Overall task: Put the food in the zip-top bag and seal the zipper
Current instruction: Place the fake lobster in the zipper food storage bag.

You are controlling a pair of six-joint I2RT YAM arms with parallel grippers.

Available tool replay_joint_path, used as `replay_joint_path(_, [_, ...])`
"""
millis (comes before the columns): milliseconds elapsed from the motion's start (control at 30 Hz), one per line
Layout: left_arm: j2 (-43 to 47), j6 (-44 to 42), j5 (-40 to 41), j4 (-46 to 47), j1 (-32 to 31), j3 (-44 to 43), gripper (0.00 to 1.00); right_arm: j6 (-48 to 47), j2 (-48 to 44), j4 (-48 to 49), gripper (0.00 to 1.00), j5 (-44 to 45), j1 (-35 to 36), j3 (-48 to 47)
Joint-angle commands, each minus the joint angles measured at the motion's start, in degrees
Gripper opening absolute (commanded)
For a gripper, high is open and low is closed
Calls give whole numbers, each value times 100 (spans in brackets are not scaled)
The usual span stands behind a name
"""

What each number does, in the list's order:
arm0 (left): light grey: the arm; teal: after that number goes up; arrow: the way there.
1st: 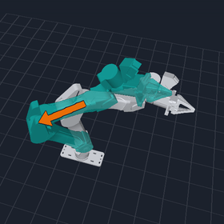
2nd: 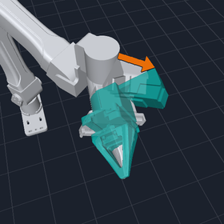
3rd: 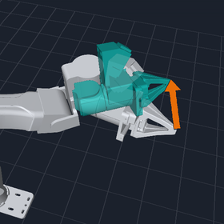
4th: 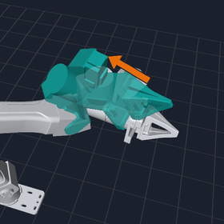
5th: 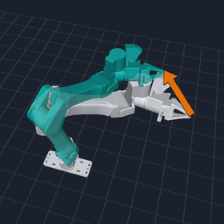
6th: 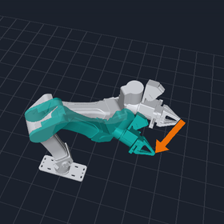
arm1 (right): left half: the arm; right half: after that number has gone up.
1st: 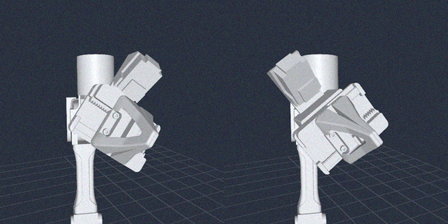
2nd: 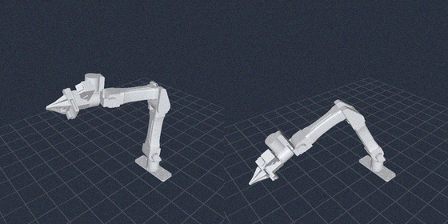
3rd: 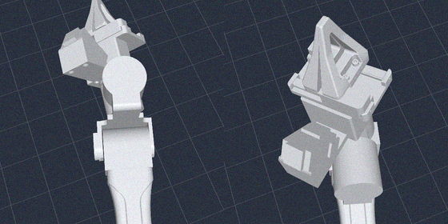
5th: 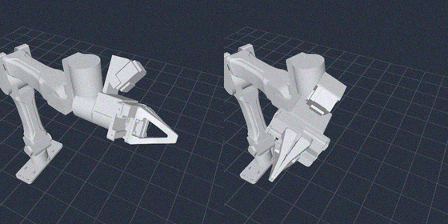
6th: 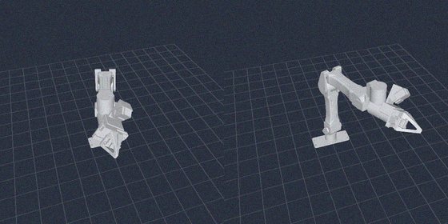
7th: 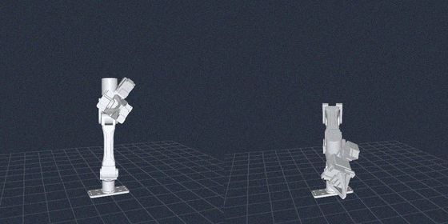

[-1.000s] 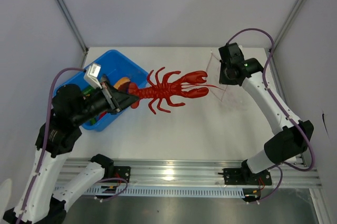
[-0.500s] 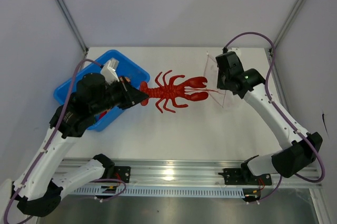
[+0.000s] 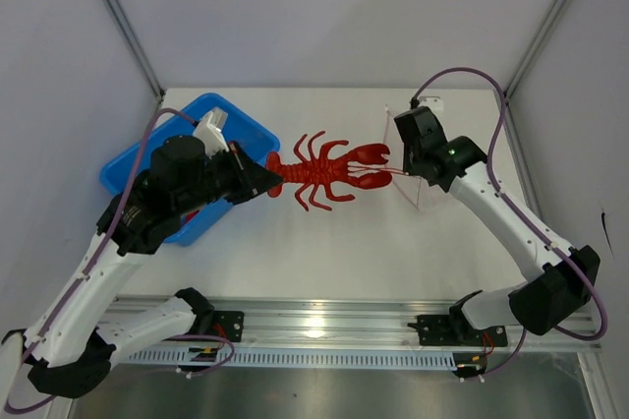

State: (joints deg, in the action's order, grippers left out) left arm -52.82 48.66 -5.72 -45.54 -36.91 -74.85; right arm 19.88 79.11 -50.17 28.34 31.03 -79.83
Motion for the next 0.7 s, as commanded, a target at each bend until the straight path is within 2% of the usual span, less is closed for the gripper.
replay_joint_path(0, [175,205,44,230,-62,-390,0,7,-203,253,0,374,44,90])
replay_joint_path(233, [35,205,18,142,-106,-636,1,34,-186,280,0,462,140,56])
replay_joint_path(667, [-483,293,431,247,-335,-591,1,376,-317,218,0,453,501,-191])
